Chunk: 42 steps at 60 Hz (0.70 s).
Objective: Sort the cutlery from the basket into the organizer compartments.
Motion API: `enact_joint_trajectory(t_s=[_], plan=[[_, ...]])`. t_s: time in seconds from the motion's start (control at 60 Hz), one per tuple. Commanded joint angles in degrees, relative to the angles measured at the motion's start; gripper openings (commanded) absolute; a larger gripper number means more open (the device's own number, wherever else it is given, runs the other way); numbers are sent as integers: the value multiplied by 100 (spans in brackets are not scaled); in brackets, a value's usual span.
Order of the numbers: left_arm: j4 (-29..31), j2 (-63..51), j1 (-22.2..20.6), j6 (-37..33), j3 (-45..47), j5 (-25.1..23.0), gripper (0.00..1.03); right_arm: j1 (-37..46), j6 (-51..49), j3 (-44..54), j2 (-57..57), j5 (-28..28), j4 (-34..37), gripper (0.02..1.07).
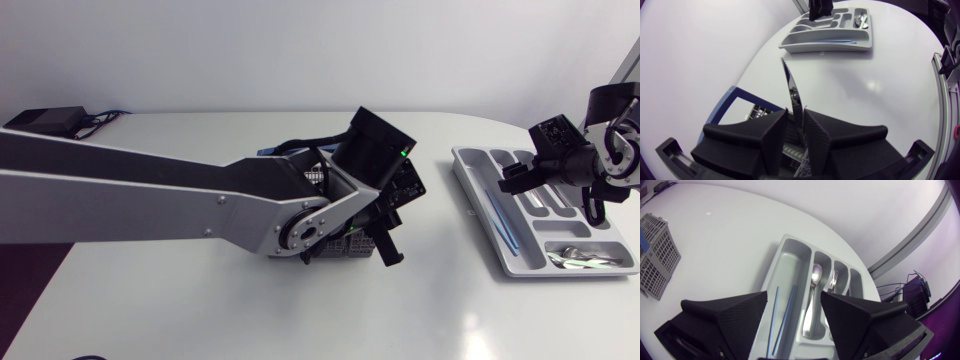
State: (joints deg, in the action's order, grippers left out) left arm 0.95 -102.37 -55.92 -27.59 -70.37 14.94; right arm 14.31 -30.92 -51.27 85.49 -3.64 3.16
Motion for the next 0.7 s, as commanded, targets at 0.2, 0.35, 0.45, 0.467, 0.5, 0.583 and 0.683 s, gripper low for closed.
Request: enact_joint_trajectory(t_s=[0.2, 0.35, 0.45, 0.467, 0.5, 0.583, 0.683], plan=[[-192, 41, 90, 307, 32, 44, 19, -59, -55, 205, -112, 4, -35, 79], [-288, -11, 117, 325, 41, 44, 17, -156, -37, 266, -147, 4, -35, 79], [-350, -90, 117, 334, 23, 44, 16, -235, -55, 354, -252, 4, -35, 79], [-368, -90, 117, 334, 32, 44, 16, -262, -64, 380, -296, -5, -35, 79], [-368, -108, 117, 342, 32, 44, 16, -297, -99, 451, -402, -49, -35, 79], [-385, -178, 143, 342, 14, 44, 16, -429, -222, 644, -683, -286, -35, 80], [-385, -257, 152, 342, 14, 44, 16, -613, -327, 855, -938, -506, -26, 82]])
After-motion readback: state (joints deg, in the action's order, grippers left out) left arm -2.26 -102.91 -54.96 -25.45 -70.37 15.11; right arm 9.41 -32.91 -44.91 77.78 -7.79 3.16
